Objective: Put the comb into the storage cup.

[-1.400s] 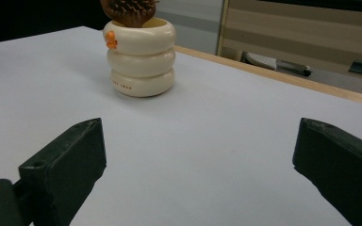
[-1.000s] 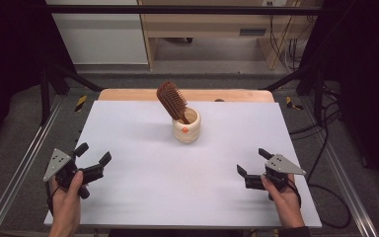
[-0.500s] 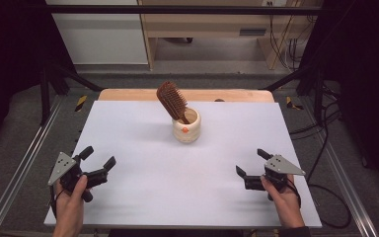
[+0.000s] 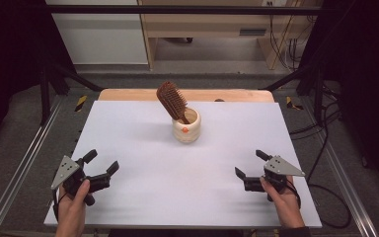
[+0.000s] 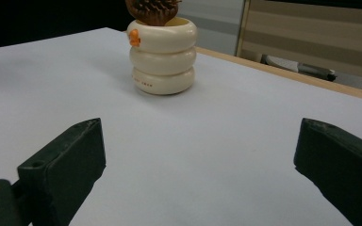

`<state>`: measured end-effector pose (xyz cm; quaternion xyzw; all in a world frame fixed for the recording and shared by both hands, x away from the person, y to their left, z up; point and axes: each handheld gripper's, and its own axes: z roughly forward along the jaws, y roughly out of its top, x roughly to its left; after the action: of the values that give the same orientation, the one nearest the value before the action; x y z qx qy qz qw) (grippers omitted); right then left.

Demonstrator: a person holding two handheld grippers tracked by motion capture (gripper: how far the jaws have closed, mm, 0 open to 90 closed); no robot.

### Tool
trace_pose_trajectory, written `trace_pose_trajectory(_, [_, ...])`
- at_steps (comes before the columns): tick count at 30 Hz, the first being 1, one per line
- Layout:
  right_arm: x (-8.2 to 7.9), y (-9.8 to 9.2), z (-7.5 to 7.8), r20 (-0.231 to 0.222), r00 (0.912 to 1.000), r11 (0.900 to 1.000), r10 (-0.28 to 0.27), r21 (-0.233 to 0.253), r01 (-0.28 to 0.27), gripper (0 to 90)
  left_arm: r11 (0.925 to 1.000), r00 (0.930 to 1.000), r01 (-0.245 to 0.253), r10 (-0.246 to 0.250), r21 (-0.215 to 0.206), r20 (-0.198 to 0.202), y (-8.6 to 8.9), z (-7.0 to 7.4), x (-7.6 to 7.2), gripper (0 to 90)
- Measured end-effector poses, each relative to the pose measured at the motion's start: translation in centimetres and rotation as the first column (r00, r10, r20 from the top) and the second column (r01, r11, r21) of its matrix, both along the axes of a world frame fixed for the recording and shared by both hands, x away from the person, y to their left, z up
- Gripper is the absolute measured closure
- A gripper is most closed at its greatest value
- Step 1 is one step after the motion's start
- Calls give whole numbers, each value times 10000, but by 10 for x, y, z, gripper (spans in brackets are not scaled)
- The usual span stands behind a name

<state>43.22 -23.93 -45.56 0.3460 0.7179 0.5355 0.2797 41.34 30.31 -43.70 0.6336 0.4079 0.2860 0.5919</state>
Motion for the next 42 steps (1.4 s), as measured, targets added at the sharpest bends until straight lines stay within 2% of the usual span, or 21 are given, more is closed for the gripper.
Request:
trace_pose_trajectory(9, [-1,2,-2,-4,9999,9998,158,-109,-158,34,9995,9997,179,-183,271,130,-7,-3,-7,42])
trace_pose_trajectory(19, [-6,2,-5,-20,9992,9991,390,-173,-390,36,9992,9993,366,-367,154,82,-9,-5,-11,42])
trace_pose_trajectory(25, [-14,-4,-7,-74,9989,9988,460,157,-459,34,9992,9992,386,-384,-100,147,-7,-7,-14,42])
trace_pose_trajectory(32, [-13,1,-7,-36,9987,9985,517,204,-517,32,9987,9987,469,-472,192,198,-7,-8,-21,41])
trace_pose_trajectory(36, [-12,5,-6,61,9981,9976,608,329,-610,33,9984,9985,538,-541,193,131,-6,-8,-26,41])
trace_pose_trajectory(38, [-12,6,-6,67,9979,9972,637,387,-639,32,9987,9987,505,-506,57,91,-5,-8,-27,41])
trace_pose_trajectory(42, [-11,8,-5,76,9981,9965,610,565,-613,32,9998,9993,176,-172,-122,317,1,-4,-27,39])
